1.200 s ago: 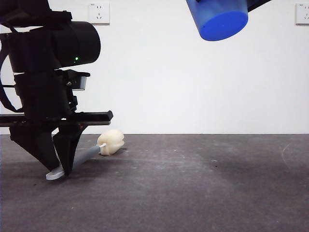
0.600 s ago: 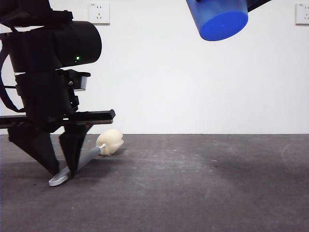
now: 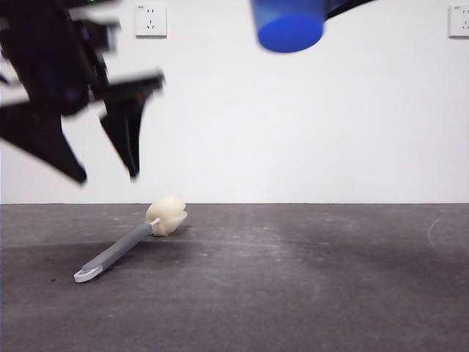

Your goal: Pick up the cup brush,pick up the cup,insert the brush into the cup,clean the cup,put the cup brush back,put the cup back to the fixed position on the table

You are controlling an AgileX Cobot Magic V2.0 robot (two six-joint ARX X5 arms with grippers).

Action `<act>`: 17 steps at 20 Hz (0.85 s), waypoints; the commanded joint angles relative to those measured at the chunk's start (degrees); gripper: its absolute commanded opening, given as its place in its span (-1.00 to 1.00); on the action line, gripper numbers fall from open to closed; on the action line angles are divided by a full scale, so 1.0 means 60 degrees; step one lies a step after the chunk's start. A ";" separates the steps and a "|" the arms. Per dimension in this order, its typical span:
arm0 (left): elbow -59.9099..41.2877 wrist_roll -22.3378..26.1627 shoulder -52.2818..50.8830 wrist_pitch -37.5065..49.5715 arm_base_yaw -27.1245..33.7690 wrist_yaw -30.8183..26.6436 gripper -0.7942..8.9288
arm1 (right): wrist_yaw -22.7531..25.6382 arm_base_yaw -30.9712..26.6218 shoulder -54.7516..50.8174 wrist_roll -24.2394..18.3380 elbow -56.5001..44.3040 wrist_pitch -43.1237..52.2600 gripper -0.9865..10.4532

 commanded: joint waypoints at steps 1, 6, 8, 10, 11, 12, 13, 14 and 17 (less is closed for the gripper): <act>-0.0029 0.0412 -0.1348 -0.0565 -0.0036 -0.0004 -0.17 | 0.0787 -0.0186 0.0550 -0.0171 -0.0951 0.1599 -0.85; -0.0029 0.0729 -0.4288 -0.1643 -0.0036 0.0000 -0.17 | 0.1392 -0.0936 0.1931 -0.0889 -0.2397 0.4707 -0.85; -0.0029 0.0725 -0.5166 -0.1963 -0.0036 0.0022 -0.17 | 0.1042 -0.1279 0.3024 -0.0896 -0.2503 0.5515 -0.85; -0.0029 0.0721 -0.5650 -0.2390 -0.0036 0.0229 -0.17 | 0.0878 -0.1555 0.4153 -0.0823 -0.2503 0.6470 -0.85; -0.0029 0.0721 -0.5858 -0.2718 -0.0036 0.0270 -0.17 | 0.0852 -0.1716 0.4765 -0.0780 -0.2503 0.6998 -0.85; -0.0029 0.0721 -0.5985 -0.3002 -0.0036 0.0251 -0.17 | 0.0852 -0.1847 0.5217 -0.0765 -0.2503 0.7359 -0.85; -0.0029 0.0725 -0.6087 -0.3264 -0.0036 0.0244 -0.17 | 0.0845 -0.2014 0.5657 -0.0758 -0.2503 0.7752 -0.85; -0.0029 0.0725 -0.6138 -0.3413 -0.0036 0.0240 -0.17 | 0.0849 -0.2153 0.5890 -0.0761 -0.2503 0.8000 -0.85; -0.0029 0.0732 -0.6175 -0.3588 -0.0036 0.0233 -0.17 | 0.0834 -0.2663 0.6364 -0.0914 -0.2503 0.8615 -0.85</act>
